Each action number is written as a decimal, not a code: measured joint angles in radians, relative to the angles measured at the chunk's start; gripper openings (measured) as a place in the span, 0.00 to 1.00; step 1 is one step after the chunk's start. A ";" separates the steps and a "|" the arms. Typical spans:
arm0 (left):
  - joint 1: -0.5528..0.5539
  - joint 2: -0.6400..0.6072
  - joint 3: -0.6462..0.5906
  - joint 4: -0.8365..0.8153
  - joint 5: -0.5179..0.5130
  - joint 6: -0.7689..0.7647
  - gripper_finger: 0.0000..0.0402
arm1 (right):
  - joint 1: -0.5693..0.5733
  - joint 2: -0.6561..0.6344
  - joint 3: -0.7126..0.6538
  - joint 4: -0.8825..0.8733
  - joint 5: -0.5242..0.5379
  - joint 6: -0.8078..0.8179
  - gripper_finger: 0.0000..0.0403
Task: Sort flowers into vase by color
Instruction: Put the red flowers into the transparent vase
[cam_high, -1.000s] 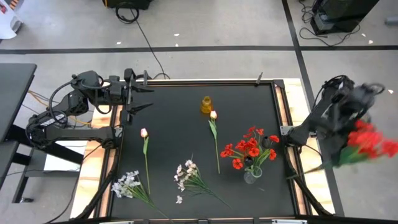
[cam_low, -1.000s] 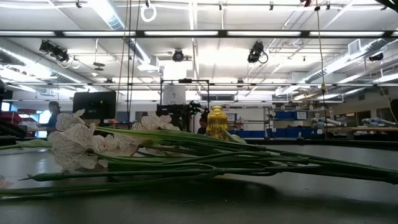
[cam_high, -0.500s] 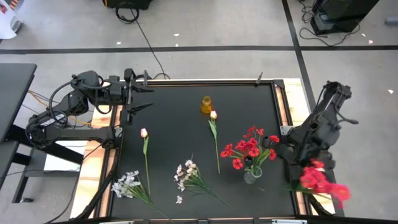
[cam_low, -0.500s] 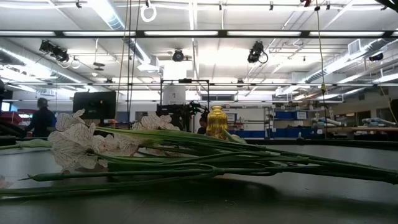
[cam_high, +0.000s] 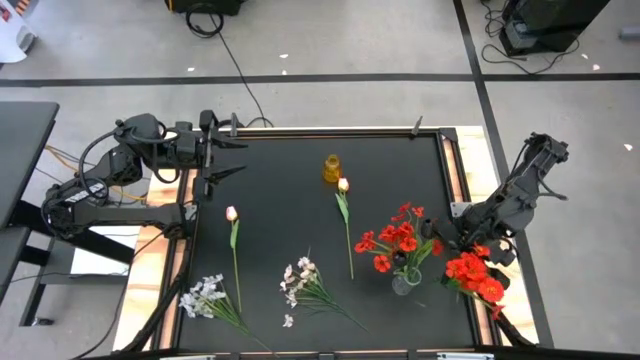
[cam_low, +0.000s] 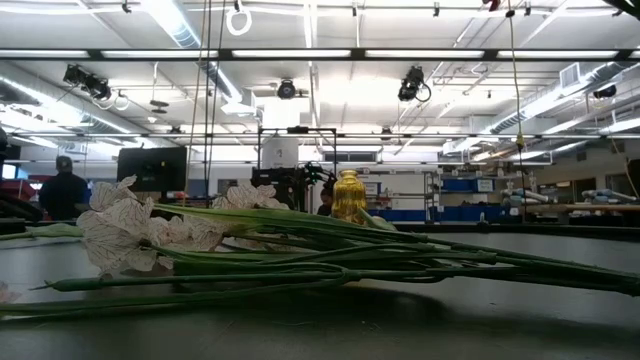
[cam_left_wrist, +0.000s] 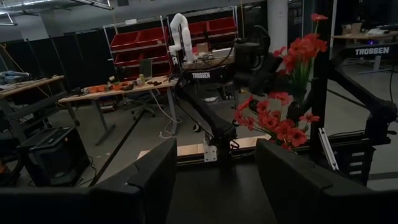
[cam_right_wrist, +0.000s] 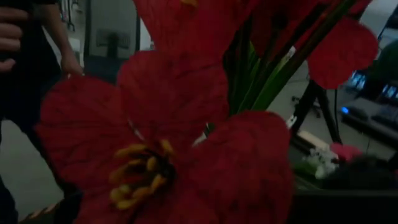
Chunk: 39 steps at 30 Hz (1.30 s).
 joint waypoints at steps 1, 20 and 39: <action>0.000 0.000 0.000 0.000 0.000 0.000 0.56 | -0.003 -0.004 0.000 -0.016 0.000 0.001 0.03; 0.000 0.000 0.000 0.000 0.000 0.000 0.56 | -0.003 -0.010 0.000 -0.086 0.123 0.129 0.07; 0.000 0.000 0.000 0.000 0.000 0.000 0.56 | -0.002 -0.010 -0.004 -0.104 0.201 0.218 0.16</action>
